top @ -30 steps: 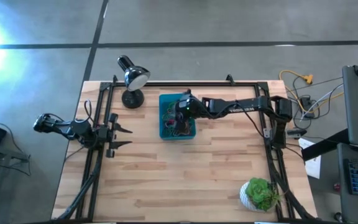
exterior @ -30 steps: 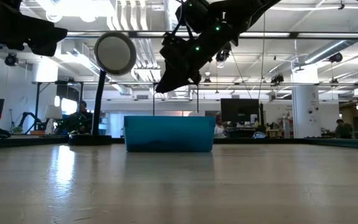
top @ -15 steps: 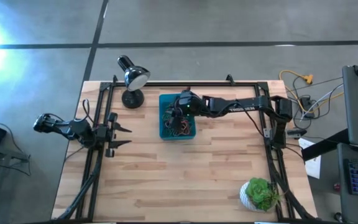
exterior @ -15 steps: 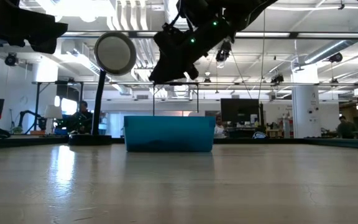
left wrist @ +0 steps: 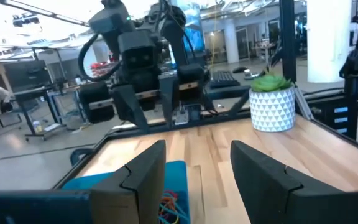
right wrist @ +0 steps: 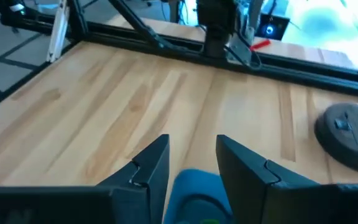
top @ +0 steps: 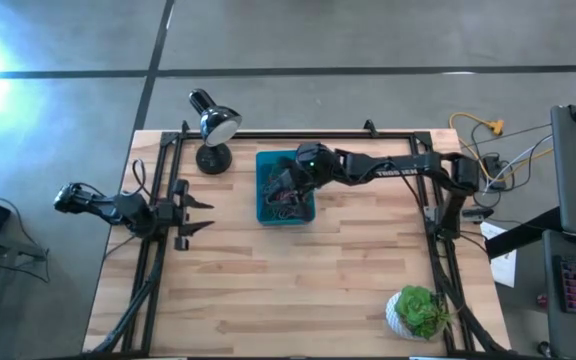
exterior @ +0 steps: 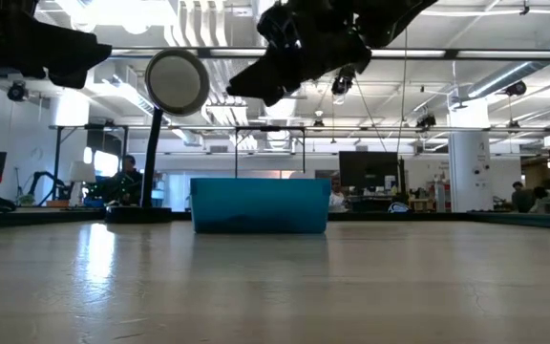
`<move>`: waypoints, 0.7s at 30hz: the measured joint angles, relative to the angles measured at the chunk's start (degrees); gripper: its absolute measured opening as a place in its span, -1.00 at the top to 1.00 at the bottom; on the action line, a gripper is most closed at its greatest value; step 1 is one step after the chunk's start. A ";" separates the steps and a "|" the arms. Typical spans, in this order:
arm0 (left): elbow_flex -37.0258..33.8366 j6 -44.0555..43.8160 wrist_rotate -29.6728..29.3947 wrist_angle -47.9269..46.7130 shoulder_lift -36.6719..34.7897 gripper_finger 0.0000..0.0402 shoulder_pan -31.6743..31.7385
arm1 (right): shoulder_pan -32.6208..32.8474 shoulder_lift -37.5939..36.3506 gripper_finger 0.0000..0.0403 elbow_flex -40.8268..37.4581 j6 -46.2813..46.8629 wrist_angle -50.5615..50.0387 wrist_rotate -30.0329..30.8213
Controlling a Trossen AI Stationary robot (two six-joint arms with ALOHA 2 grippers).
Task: Pick and place rubber bands into bin
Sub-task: Return to Home Position
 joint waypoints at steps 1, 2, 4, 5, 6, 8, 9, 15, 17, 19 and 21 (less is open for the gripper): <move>-0.21 -0.01 -0.02 -0.04 0.00 0.17 0.01 | -0.14 -0.48 0.37 -0.94 0.15 0.26 0.01; -0.35 -0.02 -0.02 -0.13 0.00 0.17 0.01 | -0.31 -0.98 0.37 -1.93 0.22 0.89 0.01; -0.40 -0.12 -0.02 -0.60 0.09 0.17 0.01 | -0.57 -2.39 0.37 -4.34 0.54 2.72 -0.03; -0.42 -0.13 -0.02 -0.60 0.28 0.17 0.01 | -0.60 -3.04 0.38 -5.70 0.78 4.70 -0.07; -0.42 -0.15 -0.02 -0.82 0.37 0.17 0.01 | -0.63 -3.80 0.39 -7.28 1.15 7.70 -0.17; -0.47 -0.17 -0.02 -1.14 0.37 0.17 0.01 | -0.80 -5.52 0.40 -11.17 1.41 13.78 -0.17; -0.47 -0.19 -0.02 -1.26 0.39 0.17 0.01 | -0.86 -6.20 0.41 -13.15 1.41 17.34 -0.15; -0.47 -0.17 -0.02 -1.81 0.37 0.17 0.01 | -1.15 -10.00 0.43 -23.67 4.39 29.84 -0.17; -0.47 -0.19 -0.02 -2.08 0.37 0.17 0.01 | -1.26 -11.12 0.42 -26.80 4.98 32.44 -0.11; -0.47 -0.19 -0.03 -2.02 0.51 0.17 0.01 | -1.28 -12.18 0.41 -30.69 5.63 36.61 0.24; -0.47 -0.18 -0.02 -2.18 0.55 0.17 0.01 | -1.14 -13.12 0.41 -35.14 6.61 44.27 2.63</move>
